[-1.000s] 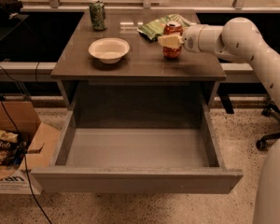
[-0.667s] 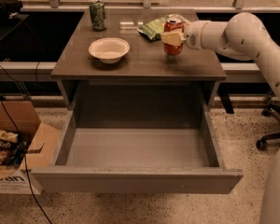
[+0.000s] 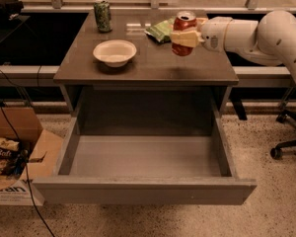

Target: Place coke can into top drawer

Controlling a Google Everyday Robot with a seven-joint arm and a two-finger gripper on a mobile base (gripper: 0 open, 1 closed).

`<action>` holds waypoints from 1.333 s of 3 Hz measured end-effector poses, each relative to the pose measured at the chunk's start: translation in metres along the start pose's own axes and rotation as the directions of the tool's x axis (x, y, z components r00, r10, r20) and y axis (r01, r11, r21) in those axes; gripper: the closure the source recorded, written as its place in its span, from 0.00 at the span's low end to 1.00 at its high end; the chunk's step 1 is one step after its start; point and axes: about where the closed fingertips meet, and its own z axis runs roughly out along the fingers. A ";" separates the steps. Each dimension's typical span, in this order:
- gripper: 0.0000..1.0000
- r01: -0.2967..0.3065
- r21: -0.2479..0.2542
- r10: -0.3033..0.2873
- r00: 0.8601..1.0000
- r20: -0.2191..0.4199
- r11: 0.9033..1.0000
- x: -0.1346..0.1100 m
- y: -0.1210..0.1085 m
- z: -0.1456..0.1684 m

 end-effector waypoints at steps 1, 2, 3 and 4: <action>1.00 0.087 -0.160 -0.080 0.996 0.050 0.983 -0.007 0.052 -0.026; 1.00 0.131 -0.274 -0.120 0.991 0.055 0.953 -0.003 0.086 -0.044; 1.00 0.131 -0.364 -0.130 0.991 0.026 0.922 0.013 0.114 -0.071; 1.00 0.129 -0.380 -0.130 0.991 0.024 0.916 0.014 0.118 -0.072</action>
Offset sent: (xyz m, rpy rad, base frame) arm -0.1405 0.0132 -0.0042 -0.0799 -0.0841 0.4362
